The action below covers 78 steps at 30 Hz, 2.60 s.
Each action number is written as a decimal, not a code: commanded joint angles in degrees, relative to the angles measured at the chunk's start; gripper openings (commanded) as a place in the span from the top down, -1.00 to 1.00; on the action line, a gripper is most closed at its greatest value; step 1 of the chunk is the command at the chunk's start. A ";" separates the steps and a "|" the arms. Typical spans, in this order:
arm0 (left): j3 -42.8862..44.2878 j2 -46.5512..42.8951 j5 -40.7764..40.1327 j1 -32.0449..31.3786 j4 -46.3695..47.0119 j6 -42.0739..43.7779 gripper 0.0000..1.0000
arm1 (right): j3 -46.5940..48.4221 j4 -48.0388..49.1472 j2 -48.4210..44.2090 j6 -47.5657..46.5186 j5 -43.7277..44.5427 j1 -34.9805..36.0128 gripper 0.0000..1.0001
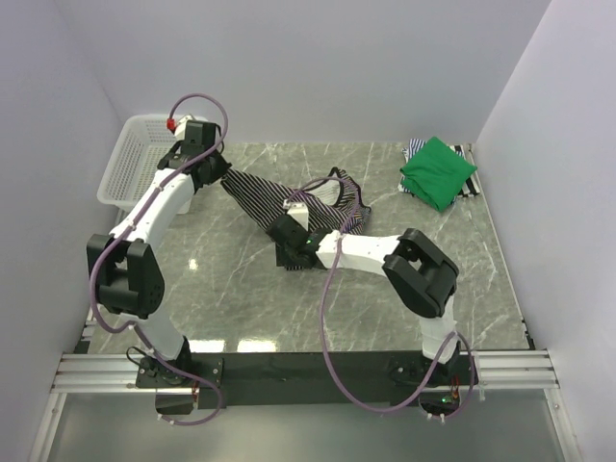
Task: Fold and stack the tank tops
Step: Flatten the tank top out
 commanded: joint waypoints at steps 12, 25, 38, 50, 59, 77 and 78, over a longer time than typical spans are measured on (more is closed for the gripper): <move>2.16 1.32 1.96 1.18 3.50 0.48 0.99 | 5.83 -8.64 7.47 -0.90 5.12 2.69 0.40; -0.38 -5.18 3.10 3.19 2.36 -0.57 0.99 | -8.94 -16.72 -24.66 -0.90 9.77 3.31 1.00; -4.53 -39.88 9.16 8.30 1.30 -1.36 0.99 | 11.18 -23.78 -56.86 -10.73 21.12 -2.84 1.00; 6.72 -23.67 16.54 8.21 17.80 -7.61 0.99 | 28.23 -4.17 -35.79 -22.70 -4.59 -27.44 1.00; 38.51 5.75 24.80 8.30 20.82 -9.11 0.99 | 70.95 -8.02 -6.52 -23.49 -14.65 -37.20 1.00; -15.11 -21.70 21.82 10.67 25.65 -14.19 0.99 | -1.90 8.40 -36.19 -12.52 -19.13 -38.62 1.00; -23.59 -23.10 22.26 10.50 25.13 -14.90 0.99 | -6.26 8.75 -37.95 -11.98 -19.13 -38.27 1.00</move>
